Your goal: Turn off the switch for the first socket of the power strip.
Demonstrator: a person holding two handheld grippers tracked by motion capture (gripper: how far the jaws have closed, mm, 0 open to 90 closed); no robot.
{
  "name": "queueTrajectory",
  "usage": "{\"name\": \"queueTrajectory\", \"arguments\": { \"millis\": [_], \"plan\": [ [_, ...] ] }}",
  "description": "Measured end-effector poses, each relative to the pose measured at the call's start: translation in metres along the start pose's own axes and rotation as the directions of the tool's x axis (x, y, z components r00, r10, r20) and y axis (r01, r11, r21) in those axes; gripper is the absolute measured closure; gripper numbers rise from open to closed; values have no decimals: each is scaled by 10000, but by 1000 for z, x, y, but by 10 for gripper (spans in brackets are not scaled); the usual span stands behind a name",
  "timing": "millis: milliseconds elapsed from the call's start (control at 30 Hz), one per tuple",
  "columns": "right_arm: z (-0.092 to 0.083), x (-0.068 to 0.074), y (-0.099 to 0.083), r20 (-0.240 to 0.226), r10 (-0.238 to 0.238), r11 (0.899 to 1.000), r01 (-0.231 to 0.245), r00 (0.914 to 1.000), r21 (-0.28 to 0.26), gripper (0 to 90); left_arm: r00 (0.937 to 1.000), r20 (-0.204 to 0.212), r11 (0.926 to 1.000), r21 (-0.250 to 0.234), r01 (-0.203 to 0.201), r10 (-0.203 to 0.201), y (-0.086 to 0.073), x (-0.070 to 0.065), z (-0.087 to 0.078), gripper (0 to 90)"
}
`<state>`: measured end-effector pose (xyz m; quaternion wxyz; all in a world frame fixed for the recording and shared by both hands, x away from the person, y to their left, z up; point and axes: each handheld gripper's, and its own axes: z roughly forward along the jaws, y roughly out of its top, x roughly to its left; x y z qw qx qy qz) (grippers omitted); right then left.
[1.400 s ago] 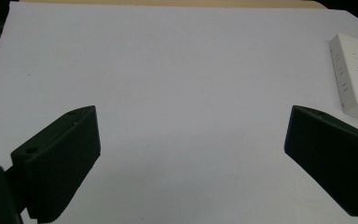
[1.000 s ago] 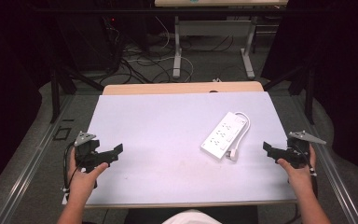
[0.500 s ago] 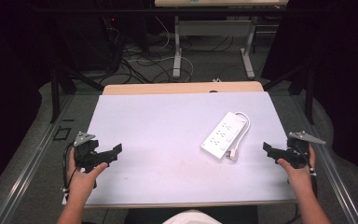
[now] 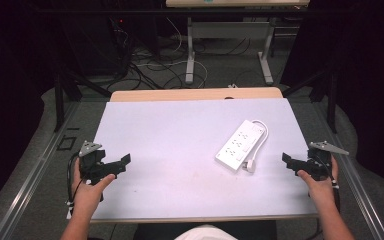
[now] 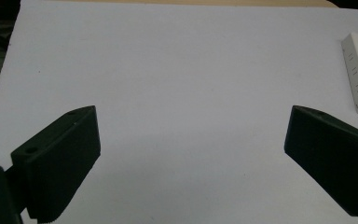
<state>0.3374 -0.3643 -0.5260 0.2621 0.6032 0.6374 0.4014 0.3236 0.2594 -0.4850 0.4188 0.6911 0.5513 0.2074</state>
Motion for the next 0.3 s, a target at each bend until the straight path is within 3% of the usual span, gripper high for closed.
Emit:
{"name": "queueTrajectory", "arguments": {
  "millis": [33,67,233,300],
  "plan": [
    [-2,0,1,51,-64,9997,63,10000,247,0,10000,-17,10000,3,16,-16,0,0,0,34],
    [2,0,-1,95,36,9996,-33,9999,-294,0,10000,-7,10000,6,25,-25,0,0,0,35],
    [-1,0,0,31,-35,10000,35,10000,53,0,10000,-20,10000,24,31,-31,0,0,0,35],
    [1,0,0,68,-79,9998,80,9999,-173,0,10000,21,10000,55,15,-15,0,0,1,34]
  ]
}}
